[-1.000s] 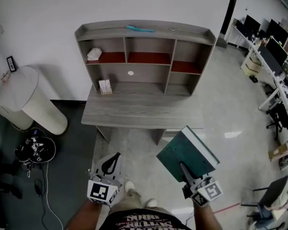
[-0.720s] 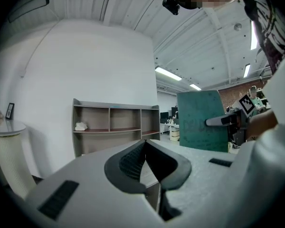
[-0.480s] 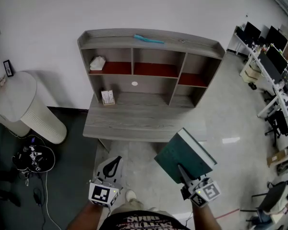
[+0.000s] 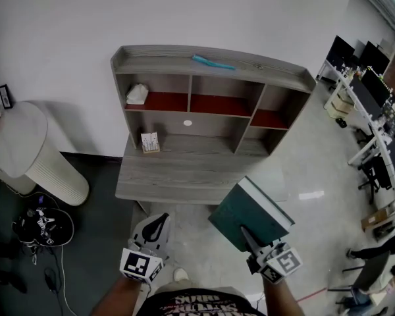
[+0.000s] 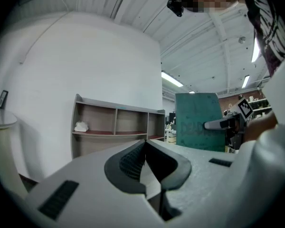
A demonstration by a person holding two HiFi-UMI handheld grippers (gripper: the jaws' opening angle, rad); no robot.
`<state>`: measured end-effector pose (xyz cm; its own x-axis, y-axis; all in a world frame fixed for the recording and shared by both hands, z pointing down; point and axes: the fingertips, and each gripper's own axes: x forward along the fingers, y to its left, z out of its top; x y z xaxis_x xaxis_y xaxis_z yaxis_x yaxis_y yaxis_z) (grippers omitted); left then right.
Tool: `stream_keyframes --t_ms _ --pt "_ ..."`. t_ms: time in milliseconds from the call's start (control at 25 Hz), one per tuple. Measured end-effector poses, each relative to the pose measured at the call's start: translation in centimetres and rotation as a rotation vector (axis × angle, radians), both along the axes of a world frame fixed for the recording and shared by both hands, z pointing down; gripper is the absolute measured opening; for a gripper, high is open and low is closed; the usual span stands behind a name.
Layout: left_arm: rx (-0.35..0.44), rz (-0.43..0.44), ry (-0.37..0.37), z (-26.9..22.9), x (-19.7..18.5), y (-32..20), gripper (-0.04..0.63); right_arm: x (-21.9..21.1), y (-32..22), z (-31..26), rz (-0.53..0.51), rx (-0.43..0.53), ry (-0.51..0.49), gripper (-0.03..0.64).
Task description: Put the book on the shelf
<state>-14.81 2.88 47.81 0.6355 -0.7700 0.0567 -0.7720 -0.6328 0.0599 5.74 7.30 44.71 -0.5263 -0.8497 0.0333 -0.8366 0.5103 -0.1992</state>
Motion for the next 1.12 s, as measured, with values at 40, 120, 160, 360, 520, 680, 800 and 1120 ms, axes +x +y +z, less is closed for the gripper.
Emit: stream_keyframes --t_ms 40,120,160,360,520,680,800,1120 --pt "-0.002 0.027 0.006 0.0 0.2 -0.1 0.006 -0.4 -0.2 -0.1 0.0 0.0 0.004 0.161" --pt "-0.001 0.07 -0.006 0.2 0.6 -0.3 0.006 -1.2 -0.5 -0.5 -0.001 0.009 0.01 0.161" --pt "0.003 0.085 -0.014 0.3 0.8 -0.4 0.006 -1.6 -0.5 -0.7 -0.003 0.012 0.011 0.161" --pt "-0.024 0.134 0.001 0.8 1.5 -0.4 0.006 -2.4 -0.1 -1.5 -0.006 0.014 0.009 0.161" --pt "-0.037 0.134 -0.073 1.9 2.2 -0.2 0.006 -2.0 0.1 -1.5 0.001 0.013 0.018 0.161" --pt "-0.042 0.124 -0.058 1.9 1.7 -0.4 0.006 -2.5 0.0 -1.3 -0.018 0.02 0.014 0.161" --pt "-0.042 0.115 -0.053 1.7 1.9 -0.5 0.006 -2.3 -0.1 -1.3 -0.026 0.021 0.014 0.162" --pt "-0.064 0.132 -0.048 2.4 3.8 -1.9 0.006 -0.8 -2.7 -0.7 -0.056 0.026 -0.011 0.161"
